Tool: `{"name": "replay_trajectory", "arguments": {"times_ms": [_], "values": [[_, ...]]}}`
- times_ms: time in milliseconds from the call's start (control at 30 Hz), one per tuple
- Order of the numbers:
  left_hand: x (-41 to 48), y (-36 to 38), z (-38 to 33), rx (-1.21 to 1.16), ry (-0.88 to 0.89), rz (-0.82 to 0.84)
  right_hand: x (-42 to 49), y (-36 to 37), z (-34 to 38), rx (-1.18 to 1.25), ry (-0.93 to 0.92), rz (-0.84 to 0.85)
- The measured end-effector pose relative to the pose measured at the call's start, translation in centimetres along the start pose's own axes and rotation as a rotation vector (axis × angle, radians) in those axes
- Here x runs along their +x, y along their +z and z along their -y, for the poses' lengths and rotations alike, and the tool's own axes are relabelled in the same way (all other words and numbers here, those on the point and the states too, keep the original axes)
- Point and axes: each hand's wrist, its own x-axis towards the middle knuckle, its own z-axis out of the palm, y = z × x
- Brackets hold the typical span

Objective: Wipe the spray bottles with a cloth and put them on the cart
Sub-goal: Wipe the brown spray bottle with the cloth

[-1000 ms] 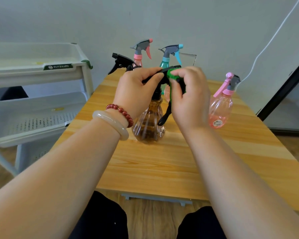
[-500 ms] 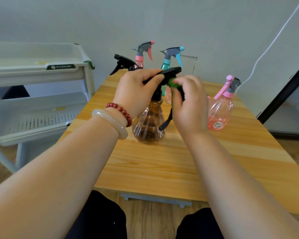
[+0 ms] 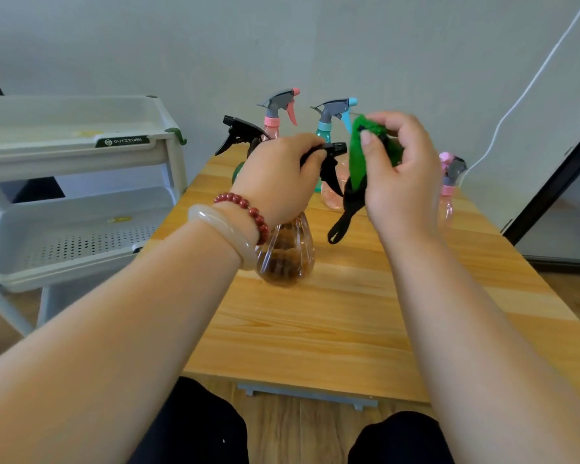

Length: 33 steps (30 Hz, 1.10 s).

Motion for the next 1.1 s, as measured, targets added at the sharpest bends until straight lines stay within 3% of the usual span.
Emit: {"name": "replay_trajectory", "arguments": {"times_ms": [300,400,633,800,1000,1100], "values": [[-0.1,0.2,0.9,-0.052,0.044,-0.004,-1.9,0.9,-1.8,0.134,0.252,0.088],[-0.1,0.2,0.9,-0.047,0.041,-0.002,-1.0,0.7,-1.8,0.194,0.324,-0.033],[-0.2,0.1,1.0,-0.068,0.048,-0.003,-2.6,0.8,-1.4,0.16,0.274,0.144],[-0.2,0.1,1.0,-0.069,0.056,-0.012,-1.4,1.5,-1.2,0.213,0.331,0.025],[-0.3,0.2,1.2,-0.076,0.043,-0.027,-4.1,1.1,-3.1,0.069,0.252,0.14],[-0.4,0.1,1.1,-0.08,0.046,-0.024,-4.1,0.4,-3.3,0.059,0.302,0.057]]}}
